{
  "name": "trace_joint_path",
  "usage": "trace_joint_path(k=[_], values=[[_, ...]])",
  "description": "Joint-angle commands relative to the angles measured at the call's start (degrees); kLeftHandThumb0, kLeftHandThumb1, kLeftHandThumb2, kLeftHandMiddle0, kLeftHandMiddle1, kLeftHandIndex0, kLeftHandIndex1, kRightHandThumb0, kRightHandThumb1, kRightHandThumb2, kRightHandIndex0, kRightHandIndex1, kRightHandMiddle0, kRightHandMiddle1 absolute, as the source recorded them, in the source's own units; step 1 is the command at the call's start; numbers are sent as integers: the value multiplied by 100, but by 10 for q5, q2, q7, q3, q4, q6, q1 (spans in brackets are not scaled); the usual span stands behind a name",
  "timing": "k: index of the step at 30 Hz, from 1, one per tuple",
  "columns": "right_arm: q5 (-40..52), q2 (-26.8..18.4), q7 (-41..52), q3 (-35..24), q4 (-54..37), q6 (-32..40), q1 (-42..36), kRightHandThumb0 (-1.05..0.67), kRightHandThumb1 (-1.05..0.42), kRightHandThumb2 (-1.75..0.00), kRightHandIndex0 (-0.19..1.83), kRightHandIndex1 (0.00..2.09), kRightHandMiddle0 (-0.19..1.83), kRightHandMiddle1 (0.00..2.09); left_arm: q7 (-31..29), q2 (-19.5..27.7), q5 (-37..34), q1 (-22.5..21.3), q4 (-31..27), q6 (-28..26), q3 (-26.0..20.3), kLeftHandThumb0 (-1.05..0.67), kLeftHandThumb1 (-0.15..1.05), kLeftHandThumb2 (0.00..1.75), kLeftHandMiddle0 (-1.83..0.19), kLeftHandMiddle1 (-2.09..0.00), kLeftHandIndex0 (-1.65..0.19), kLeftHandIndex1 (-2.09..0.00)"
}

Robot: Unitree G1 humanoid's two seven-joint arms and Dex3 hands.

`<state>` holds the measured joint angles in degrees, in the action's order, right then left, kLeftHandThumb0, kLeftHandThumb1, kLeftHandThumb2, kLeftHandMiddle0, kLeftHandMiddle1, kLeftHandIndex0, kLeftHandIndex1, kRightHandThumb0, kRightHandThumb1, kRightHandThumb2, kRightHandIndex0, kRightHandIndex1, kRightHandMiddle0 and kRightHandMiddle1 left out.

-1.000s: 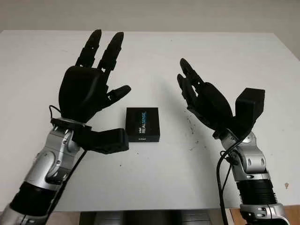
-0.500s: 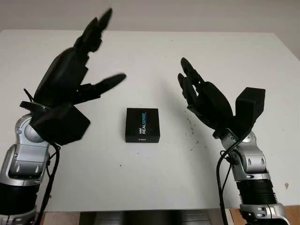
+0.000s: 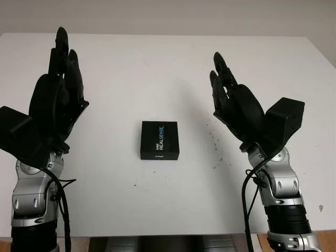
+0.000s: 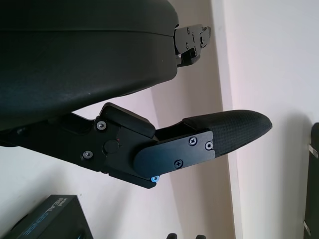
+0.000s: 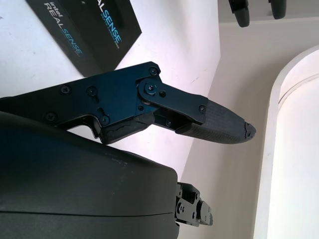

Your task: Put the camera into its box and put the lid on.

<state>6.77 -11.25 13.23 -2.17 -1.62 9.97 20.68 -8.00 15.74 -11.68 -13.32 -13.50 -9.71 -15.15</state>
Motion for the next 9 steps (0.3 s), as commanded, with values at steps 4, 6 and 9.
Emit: trace_joint_path(k=[4,6,9], values=[[-14,7,-14,11,-31,8,-17,-84,-105,-78,-19,0,-19,0,6,-18,-3,22,-9,11,3,-90,105,75,19,0,19,0],[-16,11,-20,14,-35,10,-24,-84,-105,-79,-19,0,-19,0,11,-27,-1,28,-10,12,8,-89,105,74,19,0,19,0],[-19,15,-29,17,-46,29,-35,-86,-105,-79,-19,0,-19,0,19,-41,-3,32,-12,5,15,-88,105,73,19,0,19,0]])
